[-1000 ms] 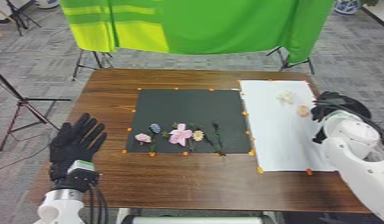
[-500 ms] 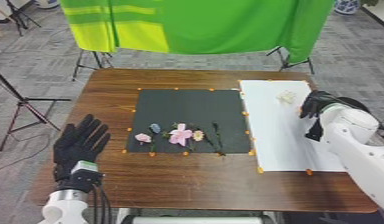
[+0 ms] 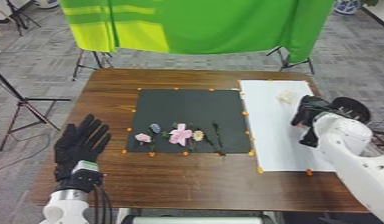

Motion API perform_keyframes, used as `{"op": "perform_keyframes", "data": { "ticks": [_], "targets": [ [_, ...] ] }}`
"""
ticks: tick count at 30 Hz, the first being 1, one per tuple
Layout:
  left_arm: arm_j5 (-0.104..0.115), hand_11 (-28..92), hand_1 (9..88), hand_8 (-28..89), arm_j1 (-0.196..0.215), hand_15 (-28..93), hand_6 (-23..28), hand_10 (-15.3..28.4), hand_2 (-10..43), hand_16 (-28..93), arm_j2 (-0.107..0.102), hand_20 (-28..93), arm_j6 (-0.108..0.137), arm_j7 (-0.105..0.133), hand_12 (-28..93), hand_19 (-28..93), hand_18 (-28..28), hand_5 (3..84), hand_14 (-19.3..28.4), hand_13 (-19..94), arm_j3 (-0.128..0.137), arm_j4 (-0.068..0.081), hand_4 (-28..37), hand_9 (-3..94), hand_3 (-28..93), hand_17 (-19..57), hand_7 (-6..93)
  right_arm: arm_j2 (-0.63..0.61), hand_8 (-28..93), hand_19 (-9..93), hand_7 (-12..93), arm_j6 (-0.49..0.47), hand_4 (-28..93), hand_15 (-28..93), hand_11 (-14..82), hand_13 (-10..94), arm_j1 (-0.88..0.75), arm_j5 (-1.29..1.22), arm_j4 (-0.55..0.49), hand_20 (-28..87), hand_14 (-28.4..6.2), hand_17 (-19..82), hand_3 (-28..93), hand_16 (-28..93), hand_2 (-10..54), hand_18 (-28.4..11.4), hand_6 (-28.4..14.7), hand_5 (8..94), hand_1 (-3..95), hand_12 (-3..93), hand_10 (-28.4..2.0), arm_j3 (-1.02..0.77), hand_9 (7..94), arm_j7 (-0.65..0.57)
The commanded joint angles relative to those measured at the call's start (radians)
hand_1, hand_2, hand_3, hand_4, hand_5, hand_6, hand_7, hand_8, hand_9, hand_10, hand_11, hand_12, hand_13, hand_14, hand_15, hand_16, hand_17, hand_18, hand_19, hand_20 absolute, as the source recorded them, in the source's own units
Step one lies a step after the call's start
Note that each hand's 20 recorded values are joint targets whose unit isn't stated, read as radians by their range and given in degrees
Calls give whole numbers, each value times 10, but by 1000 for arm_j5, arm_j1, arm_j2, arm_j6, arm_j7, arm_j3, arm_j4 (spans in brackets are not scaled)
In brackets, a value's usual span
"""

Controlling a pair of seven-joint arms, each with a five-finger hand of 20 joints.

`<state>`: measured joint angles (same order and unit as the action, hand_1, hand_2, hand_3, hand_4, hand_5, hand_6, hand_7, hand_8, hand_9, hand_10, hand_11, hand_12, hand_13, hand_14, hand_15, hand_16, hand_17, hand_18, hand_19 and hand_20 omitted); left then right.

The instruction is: Arrange flowers

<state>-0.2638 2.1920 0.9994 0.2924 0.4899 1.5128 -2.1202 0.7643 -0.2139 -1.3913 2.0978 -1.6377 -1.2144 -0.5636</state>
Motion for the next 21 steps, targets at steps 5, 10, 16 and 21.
{"op": "perform_keyframes", "data": {
  "ticks": [5, 10, 16, 21],
  "targets": [
    [-2, 281, 281, -82, 17, 435, 103, 160, 152, -77, 2, 101, -6, -12, 115, 380, 160, 435, 173, 263, 13, -3, -283, 358, 704, -69, 140, 54, 2, 589, 207, 17, -283, 183, 61, 718, 83, 1, -257, 266, -60, 281, 675, 373, -69, -155, 34, 781, 581, 296, -79, 132, 861, 130],
    [-5, 281, 281, -81, 12, 434, 103, 159, 151, -77, -3, 101, -3, -21, 115, 380, 160, 434, 172, 263, 14, -1, -283, 358, 704, -69, 140, 143, 2, 583, 204, 1, -283, 182, 61, 711, 165, -15, -259, 262, -61, 278, 679, 372, -69, -158, 35, 780, 578, 292, -80, 223, 859, 150],
    [-7, 281, 281, -81, 2, 434, 103, 160, 152, -76, -13, 100, -4, -29, 115, 380, 160, 434, 172, 262, 7, 3, -283, 358, 704, -69, 140, 231, 2, 584, 202, -73, -283, 184, 62, 710, 201, -18, -196, 262, -62, 277, 683, 371, -70, -158, 33, 780, 575, 290, -81, 303, 857, 143],
    [-5, 281, 281, -81, 5, 434, 103, 160, 151, -76, -20, 100, 2, -31, 115, 380, 160, 435, 172, 263, 10, 1, -283, 358, 705, -69, 140, 259, -1, 569, 200, -104, -283, 180, 61, 688, 195, -14, -156, 254, -66, 272, 682, 363, -69, -159, 33, 772, 574, 281, -84, 329, 847, 129]
  ]
}}
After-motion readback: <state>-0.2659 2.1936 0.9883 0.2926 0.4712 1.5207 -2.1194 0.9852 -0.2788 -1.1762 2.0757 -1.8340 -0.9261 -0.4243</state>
